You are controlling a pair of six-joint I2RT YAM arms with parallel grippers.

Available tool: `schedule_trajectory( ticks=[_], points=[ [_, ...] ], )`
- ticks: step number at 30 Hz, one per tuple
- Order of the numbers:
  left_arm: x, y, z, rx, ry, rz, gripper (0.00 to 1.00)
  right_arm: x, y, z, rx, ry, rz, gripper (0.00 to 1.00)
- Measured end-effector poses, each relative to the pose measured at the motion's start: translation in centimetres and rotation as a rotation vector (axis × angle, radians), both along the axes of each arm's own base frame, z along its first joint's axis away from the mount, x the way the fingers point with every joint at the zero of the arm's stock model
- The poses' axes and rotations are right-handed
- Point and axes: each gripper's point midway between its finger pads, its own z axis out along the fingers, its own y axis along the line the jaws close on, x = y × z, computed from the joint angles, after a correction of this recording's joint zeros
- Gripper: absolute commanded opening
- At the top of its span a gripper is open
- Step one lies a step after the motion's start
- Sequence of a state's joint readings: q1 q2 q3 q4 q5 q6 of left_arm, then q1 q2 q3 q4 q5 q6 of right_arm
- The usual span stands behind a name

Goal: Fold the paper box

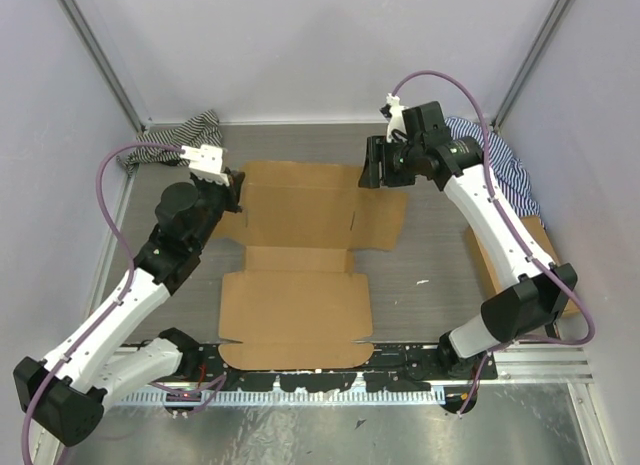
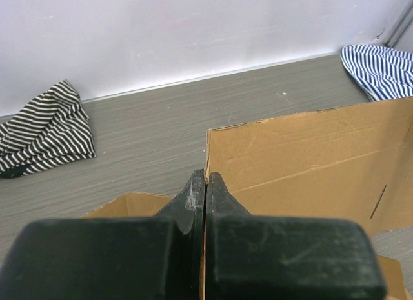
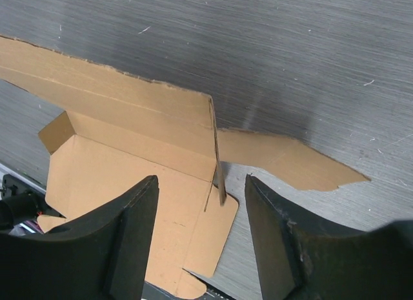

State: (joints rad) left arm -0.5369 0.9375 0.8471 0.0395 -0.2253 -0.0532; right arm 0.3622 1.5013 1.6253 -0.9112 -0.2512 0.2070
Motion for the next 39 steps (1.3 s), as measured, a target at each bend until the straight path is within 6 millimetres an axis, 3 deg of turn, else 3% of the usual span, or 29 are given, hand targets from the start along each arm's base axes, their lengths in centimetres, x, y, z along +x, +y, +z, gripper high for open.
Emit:
schedule_trajectory(
  ticks=[4,11,12,14,16,17,23,31,35,39],
  points=[
    [-0.4,-0.4,0.3,-0.009,-0.016,-0.031,0.0,0.3,0.1,-0.3,-0.007,0.006,0.006,0.4],
    [-1.0,-0.5,0.5,-0.016,-0.031,-0.052,0.02,1.4,0.2,-1.3,-0.031,0.028,0.001,0.02],
    [-1.0,-0.5,0.5,-0.017,-0.032,-0.053,0.09,1.4,0.2,-1.5,-0.034,0.034,-0.001,0.01],
    [-1.1,-0.5,0.5,-0.018,-0.032,-0.052,0.34,1.5,0.1,-1.7,-0.043,0.039,-0.011,0.01],
    [-1.0,-0.4,0.5,-0.022,-0.027,-0.041,0.53,1.7,-0.2,-1.9,-0.061,0.035,-0.027,0.01],
    [-1.0,-0.2,0.4,-0.028,-0.021,-0.028,0.58,1.8,-0.4,-1.9,-0.071,0.029,-0.036,0.01],
    [-1.5,0.5,1.0,-0.076,0.043,0.011,0.66,1.9,-0.6,-2.8,-0.104,-0.051,-0.063,0.01],
    [-4.4,-0.4,5.0,-0.279,0.1,-0.063,0.75,-1.1,1.3,-1.6,-0.03,-0.382,-0.002,0.01],
    [-5.1,-1.7,4.3,-0.348,0.195,-0.108,0.75,-2.2,4.2,0.3,-0.006,-0.547,0.105,0.01],
    [-5.2,-3.1,2.5,-0.401,0.315,-0.127,0.79,-1.0,5.7,2.4,-0.003,-0.677,0.126,0.01]
  ],
)
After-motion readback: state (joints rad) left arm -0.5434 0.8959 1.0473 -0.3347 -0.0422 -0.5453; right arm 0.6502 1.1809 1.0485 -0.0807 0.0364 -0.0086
